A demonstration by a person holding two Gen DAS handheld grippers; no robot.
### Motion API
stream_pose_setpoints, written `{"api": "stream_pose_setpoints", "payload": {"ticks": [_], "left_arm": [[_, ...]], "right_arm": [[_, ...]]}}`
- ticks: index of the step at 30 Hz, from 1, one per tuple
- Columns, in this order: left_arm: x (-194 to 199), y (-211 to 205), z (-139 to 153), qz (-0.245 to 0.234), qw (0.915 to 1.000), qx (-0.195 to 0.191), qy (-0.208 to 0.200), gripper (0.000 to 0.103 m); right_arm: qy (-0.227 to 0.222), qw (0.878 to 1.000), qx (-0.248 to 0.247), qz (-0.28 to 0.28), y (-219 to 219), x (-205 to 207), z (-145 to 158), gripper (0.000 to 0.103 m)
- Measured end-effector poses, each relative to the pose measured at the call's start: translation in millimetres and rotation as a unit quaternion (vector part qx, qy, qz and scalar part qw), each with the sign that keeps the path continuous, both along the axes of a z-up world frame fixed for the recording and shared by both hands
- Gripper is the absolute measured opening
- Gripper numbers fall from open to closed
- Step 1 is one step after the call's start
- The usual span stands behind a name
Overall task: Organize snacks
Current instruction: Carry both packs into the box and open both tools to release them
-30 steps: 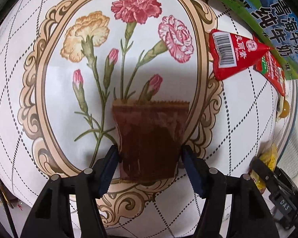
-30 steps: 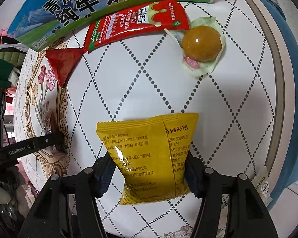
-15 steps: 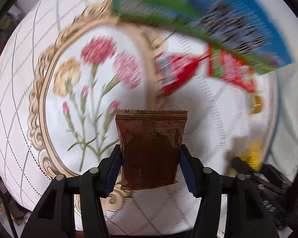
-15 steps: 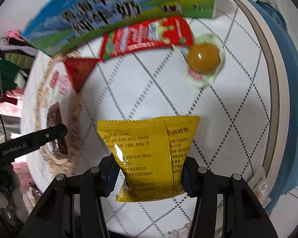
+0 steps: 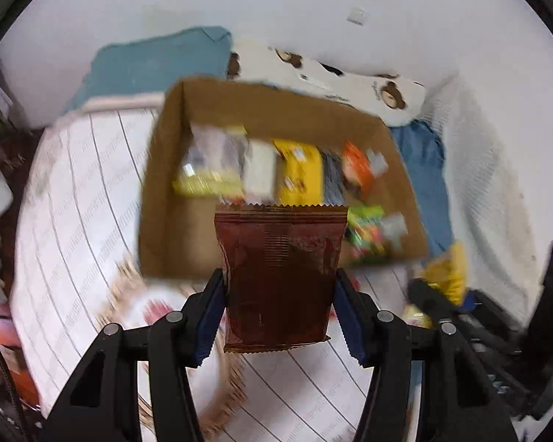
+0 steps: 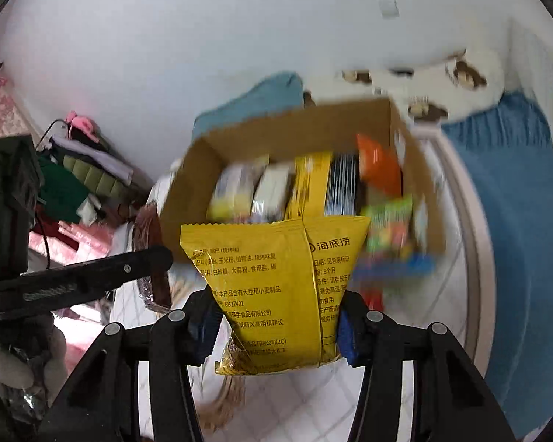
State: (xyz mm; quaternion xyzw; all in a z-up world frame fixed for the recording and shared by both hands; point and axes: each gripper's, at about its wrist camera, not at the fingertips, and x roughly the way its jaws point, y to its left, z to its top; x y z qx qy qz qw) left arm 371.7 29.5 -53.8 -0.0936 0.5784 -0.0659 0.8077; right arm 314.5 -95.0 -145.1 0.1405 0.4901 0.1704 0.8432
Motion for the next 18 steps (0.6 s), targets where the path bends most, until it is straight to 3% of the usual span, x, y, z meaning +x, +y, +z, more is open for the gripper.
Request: {"api": "stream_pose_setpoints", "payload": {"ticks": [4, 7, 15, 17, 18], "left_arm": [[39.7, 18.7, -13.2, 0.006, 0.9991, 0.034, 0.024, 0.054], [63.1, 28.5, -41.2, 0.012, 0.9972, 0.052, 0.053, 0.054], [79.8, 36.9, -85.6, 0.018, 0.9908, 0.080, 0.108, 0.054], [77.7, 40.3, -91.8, 0.032, 0.9899, 0.080, 0.113, 0.055], [76.7, 41.3, -93.3, 0.035, 0.9898, 0.077, 0.115, 0.062]], "right_arm": [[0.004, 1.000, -0.017, 0.008, 7.4, 50.6, 3.4, 0.054], [0.018, 0.999, -0.036, 0.015, 11.0, 79.5, -3.8, 0.054], [0.099, 0.992, -0.069, 0.026, 22.0, 124.7, -59.6, 0.056], [0.123, 0.988, -0.085, 0.034, 23.4, 129.7, -74.3, 0.061], [0.135, 0.986, -0.087, 0.033, 22.1, 130.7, -81.0, 0.065]]}}
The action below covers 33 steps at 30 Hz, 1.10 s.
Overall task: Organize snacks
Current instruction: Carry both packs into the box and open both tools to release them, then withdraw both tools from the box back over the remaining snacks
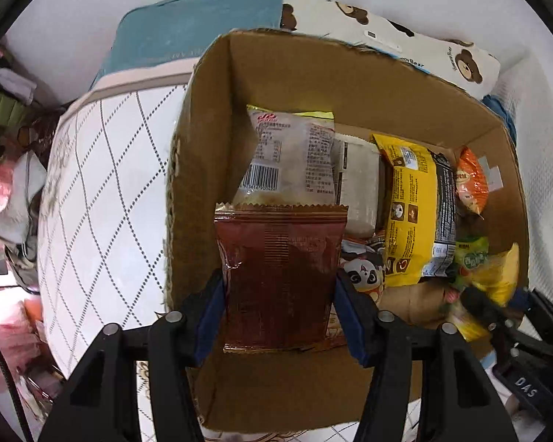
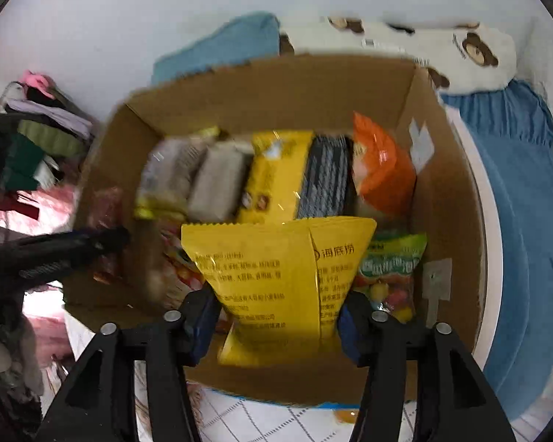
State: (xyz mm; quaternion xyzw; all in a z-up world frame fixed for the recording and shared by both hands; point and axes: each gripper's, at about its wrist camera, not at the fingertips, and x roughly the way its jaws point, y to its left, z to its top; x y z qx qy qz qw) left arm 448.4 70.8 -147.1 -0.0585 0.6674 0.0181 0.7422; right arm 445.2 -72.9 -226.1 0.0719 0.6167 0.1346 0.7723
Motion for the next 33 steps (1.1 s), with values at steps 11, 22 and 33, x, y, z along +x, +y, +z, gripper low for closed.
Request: {"api": "stream_pose_setpoints", "payload": {"ticks": [11, 22, 33], "left_arm": [[-8.2, -22.1, -3.2, -0.007, 0.9999, -0.008, -0.006, 0.093], [-19.5, -32.7, 0.0, -0.001, 0.9996, 0.012, -0.025, 0.093], [-41.8, -40.7, 27.9, -0.006, 0.9976, 0.016, -0.068, 0.093]], "right_arm": [[0.023, 0.999, -0.037, -0.014, -13.3, 0.6, -14.8, 0.098], [0.000, 0.998, -0.062, -0.022, -21.1, -7.1, -1.0, 0.098], [-0.044, 0.996, -0.072, -0.020, -23.7, -28.7, 28.1, 0.098]]}}
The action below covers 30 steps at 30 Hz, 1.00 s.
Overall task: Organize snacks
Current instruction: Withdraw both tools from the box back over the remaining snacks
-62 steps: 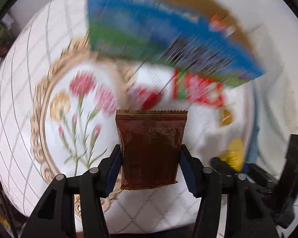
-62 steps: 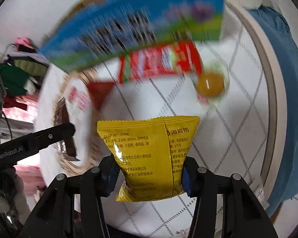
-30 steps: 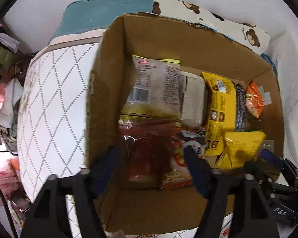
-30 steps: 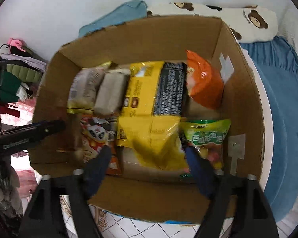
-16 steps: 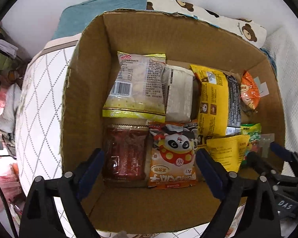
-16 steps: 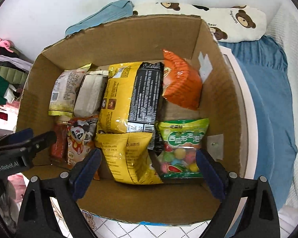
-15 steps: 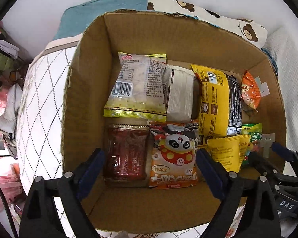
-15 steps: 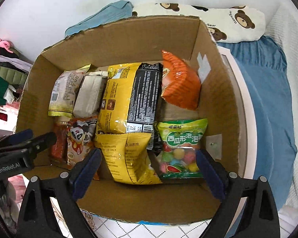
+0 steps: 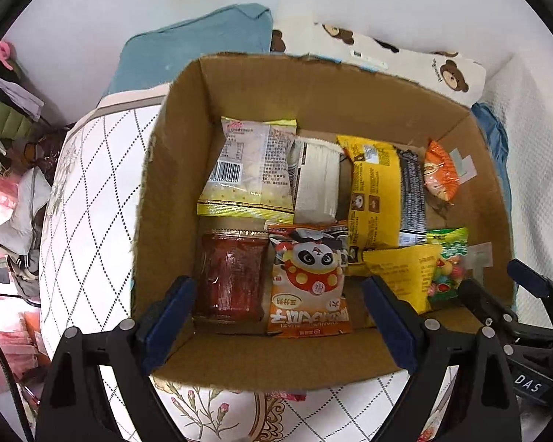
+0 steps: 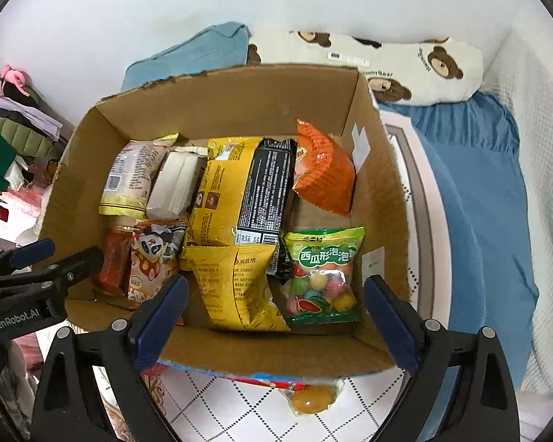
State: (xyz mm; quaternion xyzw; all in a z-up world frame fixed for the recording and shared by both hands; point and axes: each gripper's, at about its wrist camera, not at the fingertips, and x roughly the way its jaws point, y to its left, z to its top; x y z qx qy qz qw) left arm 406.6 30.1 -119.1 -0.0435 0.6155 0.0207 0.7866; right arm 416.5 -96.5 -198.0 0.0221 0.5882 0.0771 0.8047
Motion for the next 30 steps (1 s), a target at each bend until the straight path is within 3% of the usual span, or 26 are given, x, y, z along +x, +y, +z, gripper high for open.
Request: {"api": "stream_pose_setpoints", "payload": {"ticks": [14, 20, 22, 25, 30], "left_arm": [[-56.3, -13.2, 57.3, 0.001, 0.9956, -0.001, -0.093, 0.093], [-96.3, -16.8, 65.2, -0.007, 0.9934, -0.006, -0.114, 0.093], [-110.4, -19.1, 59.1, -0.010, 0.9940, -0.007, -0.108, 0.093], [-129.8, -23.5, 41.2, -0.017, 0.9959, -0.013, -0.088, 0.093], [-152.1, -35.5, -6.1, -0.032, 0.9989, -0.014, -0.032, 0.093]], "right_arm": [[-0.091, 0.996, 0.008, -0.003, -11.3, -60.1, 58.6, 0.098], [-0.100, 0.994, 0.053, -0.009, -24.5, -97.4, 68.1, 0.098], [-0.093, 0.993, 0.070, -0.027, -39.5, -116.6, 64.1, 0.097], [-0.068, 0.991, 0.095, -0.073, -74.1, -146.1, 47.0, 0.085], [0.014, 0.974, 0.126, -0.185, -144.3, -219.4, -10.5, 0.085]]}}
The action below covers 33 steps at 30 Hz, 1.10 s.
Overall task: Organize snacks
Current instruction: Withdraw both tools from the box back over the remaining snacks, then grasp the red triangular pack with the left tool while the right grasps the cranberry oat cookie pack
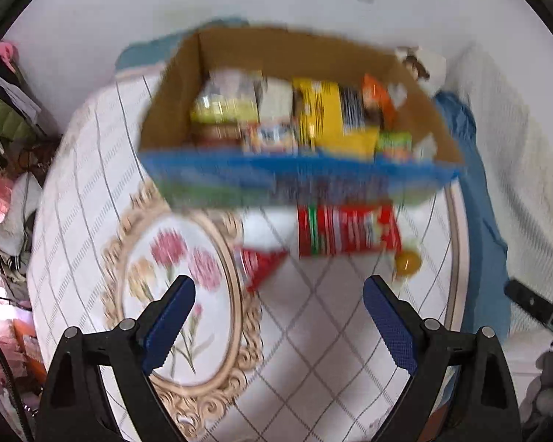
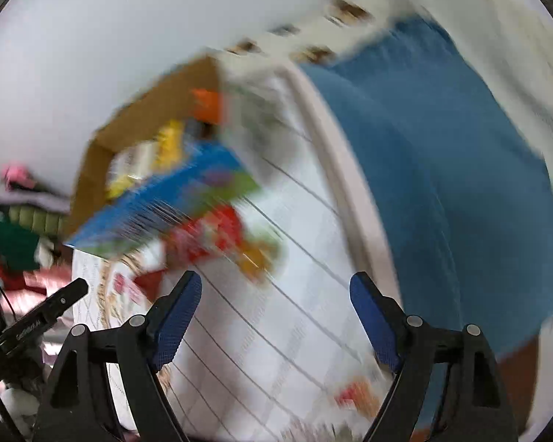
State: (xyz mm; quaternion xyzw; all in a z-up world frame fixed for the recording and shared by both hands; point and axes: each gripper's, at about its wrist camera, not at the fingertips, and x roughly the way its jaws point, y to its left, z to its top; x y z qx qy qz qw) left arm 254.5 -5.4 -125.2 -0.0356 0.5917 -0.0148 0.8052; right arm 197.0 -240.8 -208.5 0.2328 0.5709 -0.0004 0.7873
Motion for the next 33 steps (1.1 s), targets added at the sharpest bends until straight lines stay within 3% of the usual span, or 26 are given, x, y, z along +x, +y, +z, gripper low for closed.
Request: {"api": "stream_pose_setpoints", "payload": {"ticks": [2, 5, 9, 14, 19, 25, 29, 33], "left_arm": [[-8.3, -3.9, -17.1, -0.007, 0.9998, 0.001, 0.020, 0.093], [-22.7, -11.7, -43.5, -0.024, 0.9985, 0.012, 0.047, 0.093], [-42.4, -20.1, -74.8, -0.047, 0.9947, 0.025, 0.087, 0.093], [-53.1, -20.6, -95.8, -0.052, 0.9912, 0.032, 0.117, 0.093], [-47.3, -3.6, -95.2, -0.024, 0.9925, 0.039, 0.113, 0.093], [-20.8, 19.7, -83.2, 0.010, 0.9952, 0.052, 0.083, 0.093], [2.7, 21.9, -79.2, 0.009, 0.9961, 0.058, 0.066, 0.093], [23.4, 10.1, -87.2, -0.023, 0.9953, 0.061, 0.071, 0.093]], "right_arm": [[0.037, 0.999, 0.005, -0.015, -16.2, -24.7, -25.6, 0.085], [0.092, 0.995, -0.013, 0.020, -18.5, -57.2, -69.7, 0.085], [0.185, 0.974, -0.083, 0.100, 3.6, -91.2, -130.1, 0.085], [0.191, 0.977, -0.061, 0.078, 1.4, -97.5, -162.7, 0.082], [0.140, 0.988, -0.036, 0.062, 22.6, -73.9, -148.2, 0.076], [0.083, 0.989, 0.012, 0.123, 75.3, -41.9, -118.2, 0.076], [0.040, 0.992, 0.004, 0.117, 64.7, -42.5, -87.4, 0.077], [0.038, 0.991, -0.019, 0.129, 58.0, -29.6, -75.4, 0.078]]}}
